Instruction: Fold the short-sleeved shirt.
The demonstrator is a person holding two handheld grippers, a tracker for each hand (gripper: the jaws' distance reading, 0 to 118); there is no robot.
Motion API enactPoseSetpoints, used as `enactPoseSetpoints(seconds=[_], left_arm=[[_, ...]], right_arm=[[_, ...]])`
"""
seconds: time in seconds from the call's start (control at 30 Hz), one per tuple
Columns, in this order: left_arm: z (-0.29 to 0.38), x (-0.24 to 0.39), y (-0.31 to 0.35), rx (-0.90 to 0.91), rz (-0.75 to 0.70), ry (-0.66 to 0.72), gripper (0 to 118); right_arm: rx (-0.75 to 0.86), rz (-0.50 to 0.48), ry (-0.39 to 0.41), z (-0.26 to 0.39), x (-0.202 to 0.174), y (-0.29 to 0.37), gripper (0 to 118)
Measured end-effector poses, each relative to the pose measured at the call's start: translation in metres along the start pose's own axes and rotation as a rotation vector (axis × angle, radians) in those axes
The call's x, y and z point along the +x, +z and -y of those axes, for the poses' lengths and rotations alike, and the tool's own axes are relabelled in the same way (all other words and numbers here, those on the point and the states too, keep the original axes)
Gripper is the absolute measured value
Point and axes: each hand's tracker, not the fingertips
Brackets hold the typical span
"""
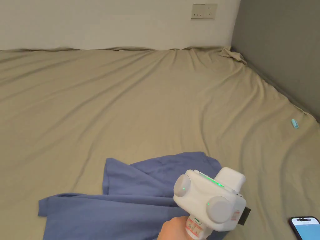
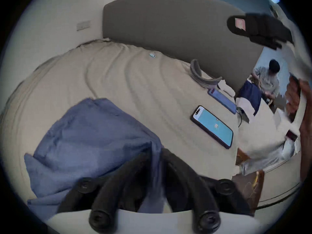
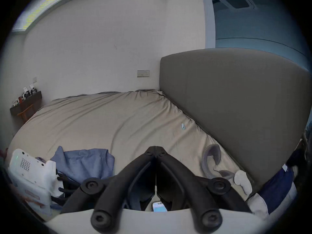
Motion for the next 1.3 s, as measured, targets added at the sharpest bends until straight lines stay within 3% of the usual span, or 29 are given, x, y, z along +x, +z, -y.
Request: enactPoseSetpoints(seconds=[0.07,0.1,0.27,0.3,0.33,0.37,0.43,0.57,0.8,0.9,0.93,0.97,1.0,1.13,1.3], left_arm=[[0.006,-0.009,0.016,0.017,-0.023,0.033,78],[0.008,-0.013,0.028,0.05,-0.038,0.034,87],[0.018,-0.063,0.13,0.166,-0.154,0.1,87],[0.028,-0.071,0.156,0.193,-0.165,0.118,76],[0.042,-0.076,0.19,0.246,-0.199,0.137,44],[0.056,-0.08,0.222,0.316,-0.291,0.161,0],[0.087,-0.085,0.272,0.413,-0.496,0.229,0],[0.148,-0.079,0.33,0.376,-0.638,0.284,0],[0.182,-0.085,0.335,0.326,-0.636,0.352,0],[0.175,-0.115,0.32,0.352,-0.59,0.389,0],[0.172,-0.125,0.31,0.352,-0.576,0.394,17],[0.165,-0.147,0.297,0.285,-0.547,0.435,66],[0.163,-0.167,0.283,0.241,-0.541,0.448,101],[0.163,-0.238,0.222,0.111,-0.599,0.55,101],[0.177,-0.288,0.162,0.007,-0.511,0.658,100]], right_arm=[[-0.001,-0.02,-0.006,0.001,-0.007,-0.001,3],[0.001,-0.03,-0.007,0.0,-0.01,-0.001,3],[0.024,-0.097,0.002,-0.005,-0.04,0.0,3],[0.028,-0.109,0.002,-0.006,-0.046,0.001,3],[0.033,-0.123,0.006,-0.007,-0.053,0.003,3],[0.037,-0.135,0.013,-0.007,-0.06,0.005,3],[0.047,-0.153,0.021,-0.006,-0.073,0.008,3],[0.05,-0.207,0.027,0.0,-0.098,0.015,3],[0.043,-0.266,0.05,0.003,-0.126,0.018,3],[0.037,-0.277,0.069,0.002,-0.13,0.017,3],[0.036,-0.277,0.076,0.002,-0.13,0.017,3],[0.033,-0.276,0.083,0.002,-0.13,0.016,3],[0.03,-0.275,0.09,0.002,-0.129,0.015,3],[0.007,-0.256,0.11,0.005,-0.126,0.006,3],[-0.044,-0.222,0.143,0.011,-0.126,-0.015,3]])
